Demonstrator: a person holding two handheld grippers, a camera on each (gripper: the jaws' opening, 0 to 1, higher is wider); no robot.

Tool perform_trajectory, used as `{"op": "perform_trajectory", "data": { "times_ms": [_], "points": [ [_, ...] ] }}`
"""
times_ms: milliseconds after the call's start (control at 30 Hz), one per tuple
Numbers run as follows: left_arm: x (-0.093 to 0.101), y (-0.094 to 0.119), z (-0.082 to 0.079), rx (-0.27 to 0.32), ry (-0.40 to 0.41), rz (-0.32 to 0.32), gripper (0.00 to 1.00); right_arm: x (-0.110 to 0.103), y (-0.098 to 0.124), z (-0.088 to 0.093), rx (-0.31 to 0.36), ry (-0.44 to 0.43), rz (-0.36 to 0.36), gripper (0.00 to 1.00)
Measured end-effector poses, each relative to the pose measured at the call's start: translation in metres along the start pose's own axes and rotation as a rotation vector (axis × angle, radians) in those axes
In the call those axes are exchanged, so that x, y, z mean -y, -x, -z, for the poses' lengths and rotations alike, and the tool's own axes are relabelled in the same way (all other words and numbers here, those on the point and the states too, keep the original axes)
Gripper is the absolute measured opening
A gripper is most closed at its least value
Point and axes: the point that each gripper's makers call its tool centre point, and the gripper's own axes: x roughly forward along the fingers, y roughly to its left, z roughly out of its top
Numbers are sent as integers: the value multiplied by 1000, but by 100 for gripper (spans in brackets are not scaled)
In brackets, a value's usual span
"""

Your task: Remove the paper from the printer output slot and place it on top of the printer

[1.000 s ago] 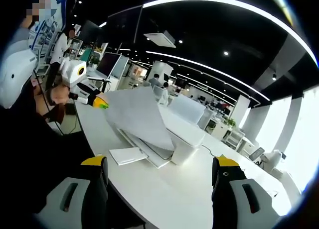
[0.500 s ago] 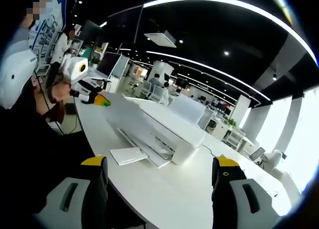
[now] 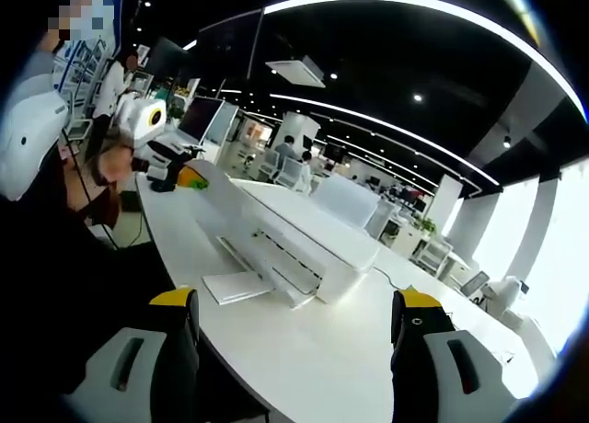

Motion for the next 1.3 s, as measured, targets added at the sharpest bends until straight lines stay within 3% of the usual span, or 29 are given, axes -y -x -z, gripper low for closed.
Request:
{"op": "perform_trajectory", "data": {
  "times_ms": [1300],
  "points": [
    [-10,-5,-19,-1,-46,6,5,0,0,-1,4,0,-5,81]
  ]
}}
